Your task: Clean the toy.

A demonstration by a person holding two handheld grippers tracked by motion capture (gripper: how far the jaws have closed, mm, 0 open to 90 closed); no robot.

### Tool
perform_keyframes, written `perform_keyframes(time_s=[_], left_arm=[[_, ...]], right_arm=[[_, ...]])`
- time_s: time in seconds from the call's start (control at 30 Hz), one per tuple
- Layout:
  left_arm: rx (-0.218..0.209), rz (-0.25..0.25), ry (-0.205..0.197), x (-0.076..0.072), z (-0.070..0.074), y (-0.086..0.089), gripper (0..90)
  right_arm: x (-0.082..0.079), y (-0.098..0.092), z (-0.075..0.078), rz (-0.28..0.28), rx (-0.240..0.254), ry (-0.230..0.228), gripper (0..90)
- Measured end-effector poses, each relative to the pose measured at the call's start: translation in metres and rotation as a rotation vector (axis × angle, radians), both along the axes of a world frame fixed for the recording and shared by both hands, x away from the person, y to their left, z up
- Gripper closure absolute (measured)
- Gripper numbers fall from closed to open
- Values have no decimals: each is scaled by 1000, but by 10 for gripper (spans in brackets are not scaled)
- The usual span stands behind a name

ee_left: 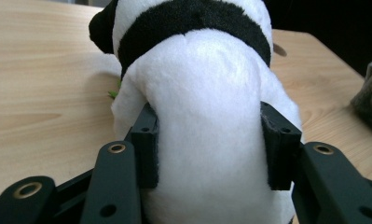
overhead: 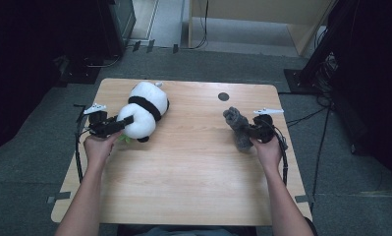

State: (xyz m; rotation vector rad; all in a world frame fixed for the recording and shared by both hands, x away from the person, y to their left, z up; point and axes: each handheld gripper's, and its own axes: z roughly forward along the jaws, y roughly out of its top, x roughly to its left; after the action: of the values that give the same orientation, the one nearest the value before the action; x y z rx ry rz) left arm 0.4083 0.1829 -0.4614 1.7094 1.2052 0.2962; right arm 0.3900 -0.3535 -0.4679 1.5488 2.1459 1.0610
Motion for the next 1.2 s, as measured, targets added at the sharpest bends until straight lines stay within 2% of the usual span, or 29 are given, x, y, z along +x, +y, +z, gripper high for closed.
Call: perform_keyframes(time_s=[0.03, 0.1, 0.23, 0.3, 0.37, 0.43, 0.6, 0.8, 0.9, 1.0, 1.1, 1.2], left_arm=[[27, -6, -10, 0, -1, -1, 495], [37, -12, -14, 0, -2, -2, 466], [32, -25, -16, 1, -4, 1, 401], [24, -26, -15, 2, -5, 2, 362], [25, -27, -19, 2, -5, 1, 329], [46, -27, -31, 2, -5, -1, 265], [67, -42, -26, 1, -2, -2, 202], [104, -35, -5, 1, 5, -4, 175], [112, -35, -11, 0, 9, -4, 174], [100, -16, -14, 0, 13, -2, 178], [102, 26, -2, 0, 18, 0, 185], [87, -1, -4, -3, 24, 4, 183]], right_arm=[[2, -1, -3, -1, -3, 5, 764], [5, -3, -9, -7, -4, 12, 760], [9, -8, -19, -15, -5, 17, 729], [10, -9, -22, -17, -18, 11, 675], [10, -11, -23, -14, -36, 0, 643], [11, -12, -23, -20, -32, 5, 610], [10, -10, -20, -10, -19, 4, 545], [8, -6, -15, 9, -19, -28, 455], [6, -5, -11, 14, -19, -39, 425], [5, -4, -9, 14, -24, -46, 417], [3, -4, -6, 19, -22, -47, 416], [1, -4, -3, 22, -15, -48, 416]])
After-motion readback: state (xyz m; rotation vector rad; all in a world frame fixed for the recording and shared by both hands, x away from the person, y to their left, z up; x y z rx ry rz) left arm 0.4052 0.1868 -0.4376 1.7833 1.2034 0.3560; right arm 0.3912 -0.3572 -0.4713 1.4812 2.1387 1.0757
